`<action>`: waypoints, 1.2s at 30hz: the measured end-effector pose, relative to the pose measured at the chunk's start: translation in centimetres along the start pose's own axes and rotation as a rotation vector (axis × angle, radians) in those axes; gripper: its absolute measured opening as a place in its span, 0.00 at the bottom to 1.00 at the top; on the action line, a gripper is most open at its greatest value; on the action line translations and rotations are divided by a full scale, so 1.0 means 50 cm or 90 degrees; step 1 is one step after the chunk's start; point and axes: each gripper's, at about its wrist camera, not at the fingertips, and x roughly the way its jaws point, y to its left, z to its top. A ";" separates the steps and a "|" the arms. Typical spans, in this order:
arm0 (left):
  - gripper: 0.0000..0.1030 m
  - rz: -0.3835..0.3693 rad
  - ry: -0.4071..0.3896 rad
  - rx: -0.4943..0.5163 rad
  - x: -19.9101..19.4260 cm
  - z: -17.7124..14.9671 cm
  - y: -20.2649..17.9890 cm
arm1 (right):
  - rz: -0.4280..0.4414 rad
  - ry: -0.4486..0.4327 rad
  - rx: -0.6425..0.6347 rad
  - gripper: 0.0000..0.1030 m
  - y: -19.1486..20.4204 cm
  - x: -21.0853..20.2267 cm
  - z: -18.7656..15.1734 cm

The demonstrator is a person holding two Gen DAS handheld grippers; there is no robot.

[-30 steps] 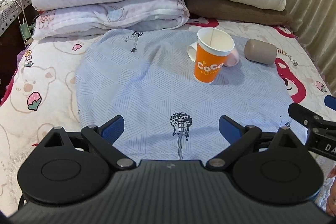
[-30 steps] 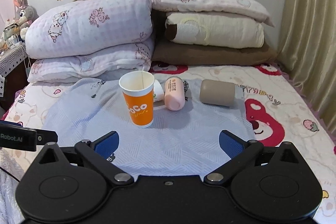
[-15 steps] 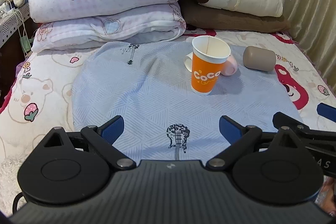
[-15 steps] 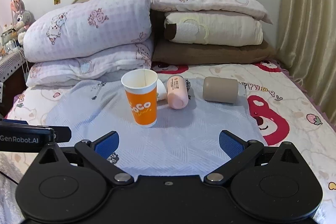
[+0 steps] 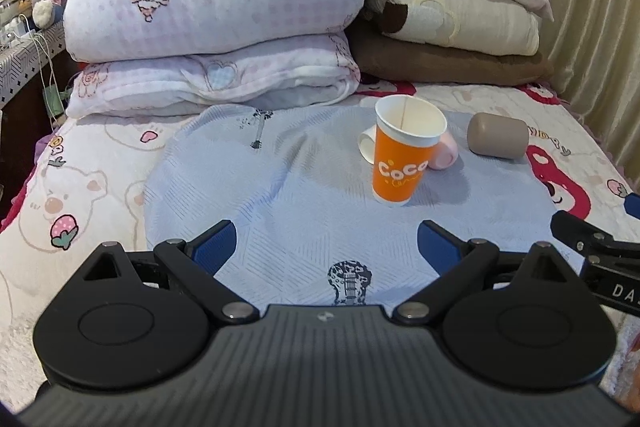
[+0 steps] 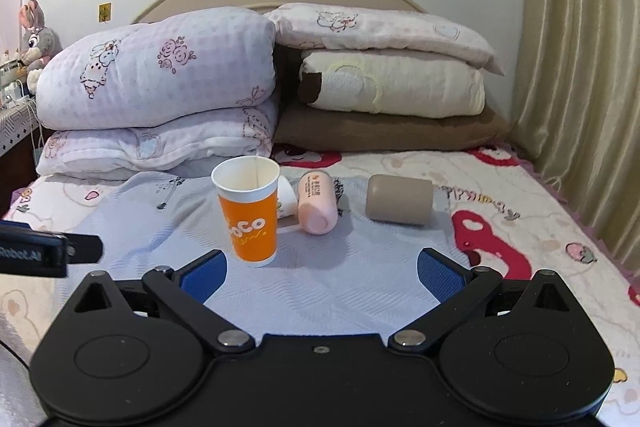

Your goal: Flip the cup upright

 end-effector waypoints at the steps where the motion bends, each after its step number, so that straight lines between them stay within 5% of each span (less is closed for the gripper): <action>1: 0.95 0.000 -0.001 -0.001 0.000 0.000 0.001 | -0.003 -0.002 -0.004 1.00 0.000 0.000 0.000; 36: 1.00 0.022 0.006 0.021 0.006 -0.006 -0.004 | -0.010 -0.020 -0.015 1.00 -0.001 -0.004 -0.003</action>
